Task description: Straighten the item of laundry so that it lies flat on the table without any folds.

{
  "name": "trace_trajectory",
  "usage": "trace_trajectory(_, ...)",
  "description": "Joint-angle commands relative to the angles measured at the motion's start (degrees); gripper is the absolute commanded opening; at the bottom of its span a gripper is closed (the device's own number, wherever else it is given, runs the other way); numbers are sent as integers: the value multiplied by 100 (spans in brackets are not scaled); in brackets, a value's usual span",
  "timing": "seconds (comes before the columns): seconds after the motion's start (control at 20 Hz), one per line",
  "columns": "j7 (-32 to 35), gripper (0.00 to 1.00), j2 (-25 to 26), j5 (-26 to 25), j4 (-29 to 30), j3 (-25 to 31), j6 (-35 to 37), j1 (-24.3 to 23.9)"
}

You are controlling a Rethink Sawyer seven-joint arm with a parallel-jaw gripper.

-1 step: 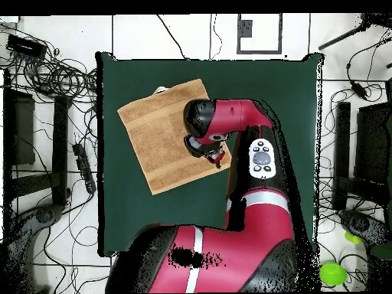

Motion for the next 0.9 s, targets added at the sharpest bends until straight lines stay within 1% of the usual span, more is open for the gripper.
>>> trace_trajectory(0.05, -805, 100, 604, -383, -184, 429, -317, 243)
trace_trajectory(0.15, -700, 100, 686, -443, -222, 391, -448, 246)
trace_trajectory(0.25, -732, 100, 771, -496, -260, 396, -529, 229)
trace_trajectory(0.55, -670, 100, 899, -526, -430, 435, -514, 222)
trace_trajectory(0.65, -696, 100, 1004, -560, -568, 431, -500, 208)
trace_trajectory(0.75, -701, 100, 1065, -634, -674, 381, -462, 213)
trace_trajectory(0.9, -729, 100, 1078, -752, -673, 288, -451, 224)
